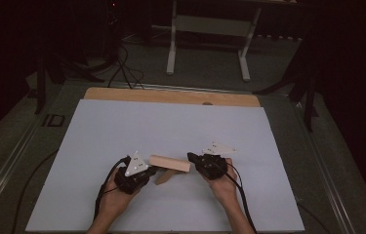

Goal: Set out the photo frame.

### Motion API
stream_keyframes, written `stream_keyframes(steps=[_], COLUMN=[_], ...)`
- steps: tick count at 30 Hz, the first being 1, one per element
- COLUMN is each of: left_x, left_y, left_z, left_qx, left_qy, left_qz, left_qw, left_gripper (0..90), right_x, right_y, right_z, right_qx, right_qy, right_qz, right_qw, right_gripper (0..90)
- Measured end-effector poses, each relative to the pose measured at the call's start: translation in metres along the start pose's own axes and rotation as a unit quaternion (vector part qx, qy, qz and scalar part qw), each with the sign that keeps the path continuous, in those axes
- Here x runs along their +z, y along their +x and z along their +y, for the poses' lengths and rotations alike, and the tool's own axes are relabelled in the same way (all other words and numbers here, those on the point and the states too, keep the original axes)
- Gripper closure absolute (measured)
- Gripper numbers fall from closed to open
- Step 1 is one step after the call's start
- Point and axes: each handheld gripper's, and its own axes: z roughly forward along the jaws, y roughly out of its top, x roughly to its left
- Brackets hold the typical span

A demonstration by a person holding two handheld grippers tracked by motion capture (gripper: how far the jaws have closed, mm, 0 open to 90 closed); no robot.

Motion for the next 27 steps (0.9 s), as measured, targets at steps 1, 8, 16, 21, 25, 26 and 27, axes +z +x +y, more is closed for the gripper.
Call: stream_keyframes(steps=[1, 8, 16, 21, 25, 26, 27], left_x=[0.0, 0.004, 0.008, 0.009, 0.01, 0.01, 0.01], left_y=[0.0, 0.0, 0.0, 0.001, 0.002, 0.002, 0.002], left_z=[0.0, 0.001, 0.002, 0.003, 0.003, 0.004, 0.004], left_qx=[0.001, 0.0, 0.002, -0.001, -0.003, -0.003, -0.003], left_qy=[0.0, 0.001, 0.005, 0.005, 0.005, 0.006, 0.006], left_qz=[0.0, -0.001, -0.003, -0.002, -0.001, -0.001, 0.0], left_qw=[1.0, 1.0, 1.0, 1.0, 1.0, 1.0, 1.0], left_gripper=[89.7, 89.7, 89.7, 89.7, 89.7, 89.7, 89.7], right_x=[0.0, 0.001, 0.001, 0.0, -0.002, -0.002, -0.002], right_y=[0.0, 0.001, 0.002, 0.004, 0.007, 0.008, 0.008], right_z=[0.0, 0.0, -0.001, -0.001, -0.002, -0.002, -0.002], right_qx=[-0.001, -0.013, -0.018, -0.027, -0.033, -0.034, -0.036], right_qy=[0.001, 0.005, 0.009, 0.012, 0.012, 0.013, 0.014], right_qz=[0.0, 0.009, 0.015, 0.014, 0.014, 0.013, 0.014], right_qw=[1.0, 0.9999, 0.9997, 0.9995, 0.9993, 0.9993, 0.9992], right_gripper=[89.8, 89.8, 89.8, 89.8, 89.8, 89.8, 89.8])
